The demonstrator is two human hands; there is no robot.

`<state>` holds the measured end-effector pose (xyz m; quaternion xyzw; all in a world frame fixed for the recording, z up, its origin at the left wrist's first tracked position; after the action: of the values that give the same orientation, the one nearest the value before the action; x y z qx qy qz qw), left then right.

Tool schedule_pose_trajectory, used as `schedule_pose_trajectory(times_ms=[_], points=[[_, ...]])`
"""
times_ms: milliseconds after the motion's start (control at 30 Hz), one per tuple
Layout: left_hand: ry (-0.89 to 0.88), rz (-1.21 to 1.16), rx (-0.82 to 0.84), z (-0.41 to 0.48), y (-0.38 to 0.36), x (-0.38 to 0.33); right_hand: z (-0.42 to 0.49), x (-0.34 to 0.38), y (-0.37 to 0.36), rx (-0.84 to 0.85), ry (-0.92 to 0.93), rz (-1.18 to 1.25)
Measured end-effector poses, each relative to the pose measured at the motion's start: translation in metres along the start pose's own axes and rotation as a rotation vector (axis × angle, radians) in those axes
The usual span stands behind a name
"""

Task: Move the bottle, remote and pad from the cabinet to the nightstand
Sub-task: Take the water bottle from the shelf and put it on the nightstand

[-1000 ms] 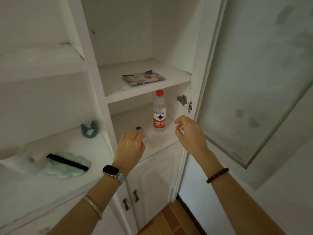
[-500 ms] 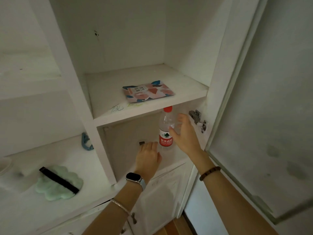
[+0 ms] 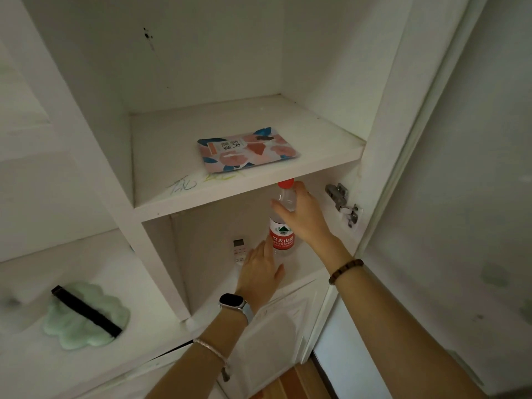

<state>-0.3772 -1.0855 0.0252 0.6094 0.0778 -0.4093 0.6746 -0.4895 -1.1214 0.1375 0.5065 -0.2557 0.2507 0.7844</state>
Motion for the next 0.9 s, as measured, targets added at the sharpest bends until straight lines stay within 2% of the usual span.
schedule_pose_trajectory(times_ms=[233, 567, 900], points=[[-0.009, 0.018, 0.03, -0.001, -0.002, 0.0, -0.003, -0.007, -0.011, 0.054, -0.111, -0.025], [-0.044, -0.03, 0.026, -0.007, 0.002, -0.01, -0.024, 0.001, 0.005, -0.142, -0.093, -0.083], [-0.193, -0.107, 0.094, -0.06, 0.007, -0.039, -0.078, 0.012, 0.041, -0.204, -0.114, -0.096]])
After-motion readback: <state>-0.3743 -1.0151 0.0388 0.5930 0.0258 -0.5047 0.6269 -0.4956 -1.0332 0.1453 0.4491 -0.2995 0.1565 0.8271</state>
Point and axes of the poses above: each hand's wrist, its own z-axis towards the middle knuckle, its own y-axis out of the back of the hand, x = y × z, the point moved 8 cm from there along z, towards the middle knuckle, and after that the axes turned 8 degrees about -z, right-handed, at the moved point
